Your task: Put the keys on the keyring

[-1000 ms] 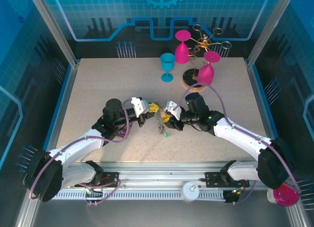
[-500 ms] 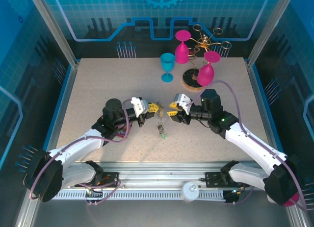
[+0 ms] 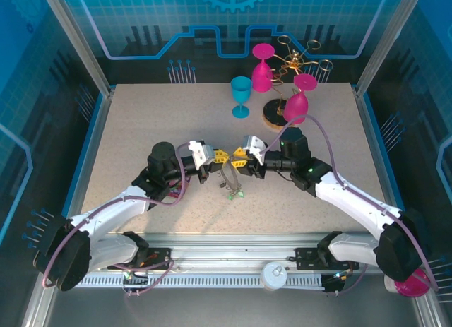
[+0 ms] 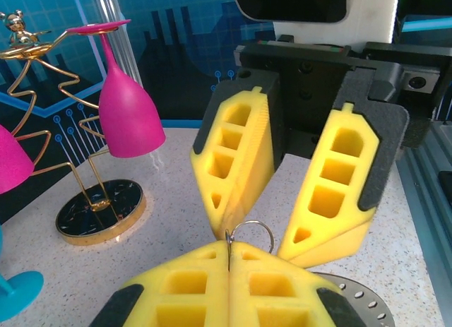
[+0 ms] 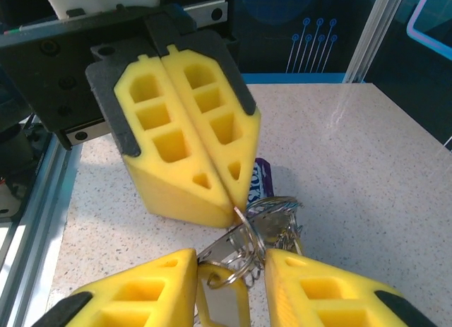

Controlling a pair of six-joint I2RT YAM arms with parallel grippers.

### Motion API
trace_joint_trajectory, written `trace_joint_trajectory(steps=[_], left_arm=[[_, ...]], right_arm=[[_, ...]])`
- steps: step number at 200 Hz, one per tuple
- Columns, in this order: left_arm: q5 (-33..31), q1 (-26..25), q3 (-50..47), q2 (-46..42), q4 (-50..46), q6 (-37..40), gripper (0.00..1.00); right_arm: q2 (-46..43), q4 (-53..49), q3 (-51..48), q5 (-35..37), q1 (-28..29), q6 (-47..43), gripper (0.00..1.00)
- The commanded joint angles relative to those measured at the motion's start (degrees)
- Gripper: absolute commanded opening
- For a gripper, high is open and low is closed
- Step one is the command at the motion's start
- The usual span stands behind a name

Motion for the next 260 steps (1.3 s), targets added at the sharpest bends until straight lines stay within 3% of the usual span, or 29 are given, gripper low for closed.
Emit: trace_joint_trajectory(steps=[1,48,74,100,124,155,208,226,244,260], left_arm=[[2.5,0.2,0.1,-0.4,2.8,1.1,0.00],[3.2,0.1,-0.1,-0.5,3.8,0.4,0.00],[3.4,0.2,-0.2,-0.2,4.5,0.0,0.00],[2.6,0.7,-0.2,0.9,3.5,0.0,0.00],[2.2,0.8,1.2,1.9,-5.4,4.4,0.00],[1.6,0.4,1.5,3.6,-11.2,8.2,0.10],[2.3,-0.3,3.2,5.8,-17.4,11.9,0.17],[2.5,-0.4,3.5,6.0,-16.9,11.9,0.13],[2.9,-0.3,3.6,5.9,-15.7,11.3,0.00],[2.8,-0.2,2.6,5.4,-12.8,10.4,0.00]], right_arm=[[0.8,3.1,1.9,-0.8,0.7,0.7,0.29],[2.0,2.9,2.0,-1.8,0.6,0.1,0.15],[2.4,2.6,2.4,-3.5,0.4,-0.5,0.00],[2.3,-0.3,2.9,-4.3,0.0,-2.1,0.00],[2.7,-8.0,6.2,-3.6,-0.2,-6.5,0.00],[4.6,-15.8,8.7,-2.2,0.2,-10.5,0.00],[8.5,-23.3,13.4,-1.7,3.1,-16.1,0.00],[10.5,-27.7,16.1,-0.6,5.0,-19.2,0.00],[11.0,-28.6,16.9,-0.9,5.4,-19.7,0.00],[9.9,-25.3,15.1,-2.7,4.1,-16.8,0.00]])
